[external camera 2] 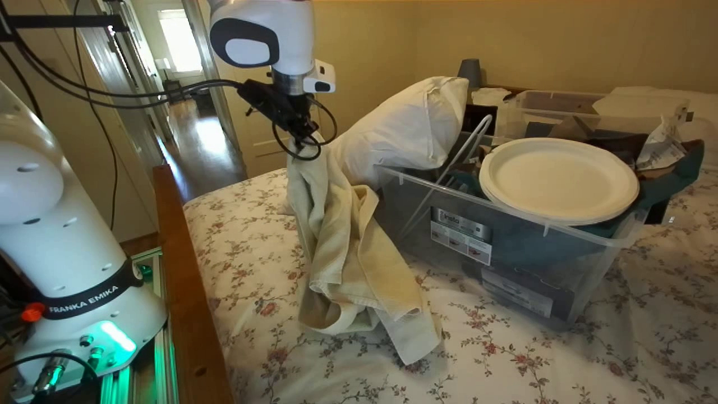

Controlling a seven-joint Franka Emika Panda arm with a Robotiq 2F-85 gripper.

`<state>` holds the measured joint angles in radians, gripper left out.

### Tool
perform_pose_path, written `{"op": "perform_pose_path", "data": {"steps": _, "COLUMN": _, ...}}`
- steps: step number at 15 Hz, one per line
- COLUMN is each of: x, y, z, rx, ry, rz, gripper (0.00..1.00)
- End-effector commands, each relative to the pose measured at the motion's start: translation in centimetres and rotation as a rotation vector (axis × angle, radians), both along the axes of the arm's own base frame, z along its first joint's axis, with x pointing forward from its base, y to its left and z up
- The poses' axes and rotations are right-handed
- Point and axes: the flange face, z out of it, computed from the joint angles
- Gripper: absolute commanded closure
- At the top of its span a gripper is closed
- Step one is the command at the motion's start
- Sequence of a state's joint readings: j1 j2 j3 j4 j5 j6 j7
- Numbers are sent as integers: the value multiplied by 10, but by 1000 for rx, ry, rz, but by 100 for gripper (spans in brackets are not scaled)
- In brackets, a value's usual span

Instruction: Unfold the towel

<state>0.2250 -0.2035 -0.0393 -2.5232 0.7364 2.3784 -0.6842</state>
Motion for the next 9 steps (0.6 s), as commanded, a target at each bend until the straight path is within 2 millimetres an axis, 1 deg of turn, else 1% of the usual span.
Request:
{"op": "perform_pose_path", "data": {"steps": 1, "x": 10, "y": 19, "z": 1, "rx": 162, "ry": 14, "rz": 113, "gripper": 94}}
{"op": "perform_pose_path", "data": {"steps": 2, "x": 9, "y": 19, "z": -5, "rx": 199, "ry": 42, "rz": 139, "gripper": 94}}
{"op": "perform_pose_path", "data": {"steps": 3, "x": 9, "y": 15, "z": -11, "rx": 235, "ry": 73, "rz": 158, "gripper": 66}}
{"op": "perform_pose_path", "data": {"steps": 4, "x": 8, "y": 4, "z": -20, "rx": 219, "ry": 108, "rz": 145, "gripper": 65}}
{"op": "perform_pose_path", "data": {"steps": 5, "x": 7, "y": -9, "z": -27, "rx": 191, "ry": 119, "rz": 110, "gripper": 60}}
{"op": "perform_pose_path", "data": {"steps": 7, "x": 4, "y": -41, "z": -37, "rx": 116, "ry": 130, "rz": 9, "gripper": 46}}
{"op": "perform_pose_path", "data": {"steps": 9, "x": 1, "y": -74, "z": -43, "rx": 33, "ry": 117, "rz": -76, "gripper": 32}}
